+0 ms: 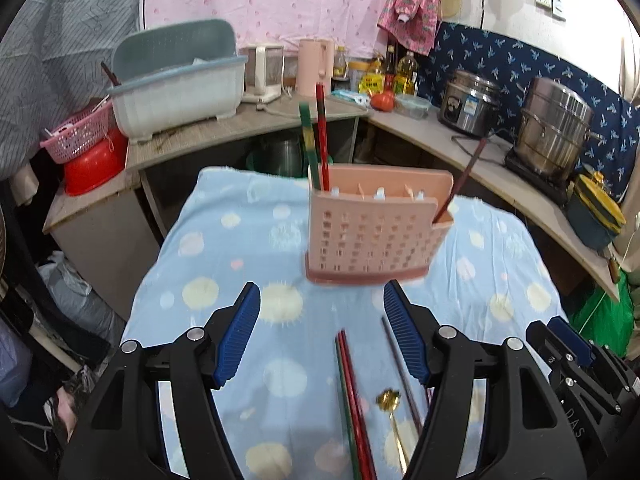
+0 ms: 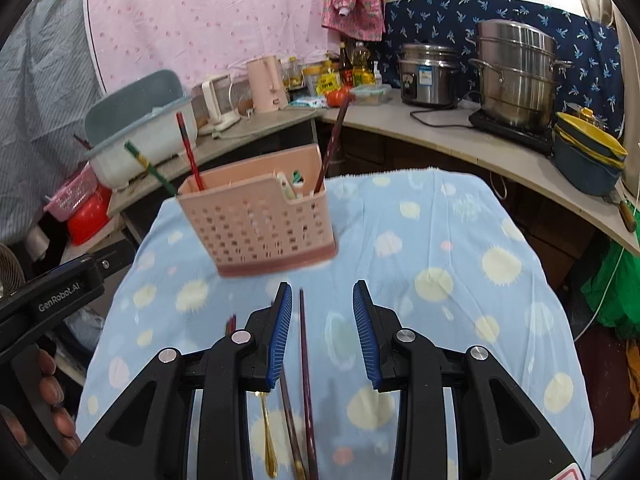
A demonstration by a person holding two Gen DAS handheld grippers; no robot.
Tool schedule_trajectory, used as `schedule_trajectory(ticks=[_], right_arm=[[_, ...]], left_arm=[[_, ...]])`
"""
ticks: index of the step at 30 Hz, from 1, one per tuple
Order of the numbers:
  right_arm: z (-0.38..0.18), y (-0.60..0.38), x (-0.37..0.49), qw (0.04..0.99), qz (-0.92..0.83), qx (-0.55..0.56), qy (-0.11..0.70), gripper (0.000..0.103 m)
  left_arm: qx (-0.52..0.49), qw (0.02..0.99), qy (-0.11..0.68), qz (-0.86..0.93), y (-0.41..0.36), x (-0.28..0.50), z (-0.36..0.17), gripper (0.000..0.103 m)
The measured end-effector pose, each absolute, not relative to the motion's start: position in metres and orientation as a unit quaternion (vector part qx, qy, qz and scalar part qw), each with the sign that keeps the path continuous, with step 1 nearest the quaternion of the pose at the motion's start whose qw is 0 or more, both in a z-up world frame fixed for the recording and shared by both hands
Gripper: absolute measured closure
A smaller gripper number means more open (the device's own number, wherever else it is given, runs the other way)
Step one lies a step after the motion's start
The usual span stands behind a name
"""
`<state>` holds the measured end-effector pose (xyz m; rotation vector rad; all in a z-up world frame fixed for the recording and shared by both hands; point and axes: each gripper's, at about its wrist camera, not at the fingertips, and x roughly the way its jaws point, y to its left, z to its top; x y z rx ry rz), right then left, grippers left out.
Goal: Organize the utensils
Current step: 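Open both tools and move them back down to the remaining utensils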
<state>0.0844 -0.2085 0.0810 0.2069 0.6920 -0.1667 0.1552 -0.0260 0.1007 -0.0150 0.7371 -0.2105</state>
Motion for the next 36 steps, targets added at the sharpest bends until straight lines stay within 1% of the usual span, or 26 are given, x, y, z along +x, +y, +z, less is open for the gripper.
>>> schedule_trajectory(ticks=[17,26,29,36], right_arm=[[-0.006,-0.188,0.045,0.894,-0.067,0.086,0.434,0.071],[-0.025,-0.18,0.038,0.885,-0.058,0.075,0.455,0.077],[-0.029,-0.179,0.038,0.883,-0.053,0.075,0.461,0.081],[-0.037,-0.175,0.036,0.879,-0.044,0.073,0.47,0.086]], left_arm=[[0.022,0.887,0.448,-0.11,-0.019,0.103,0.009,0.042],[0.032,0.876,0.467,-0.114,-0.018,0.084,-0.015,0.042],[0.03,0.872,0.474,-0.116,-0.017,0.081,-0.02,0.042],[0.035,0.867,0.482,-0.121,-0.015,0.072,-0.027,0.042]])
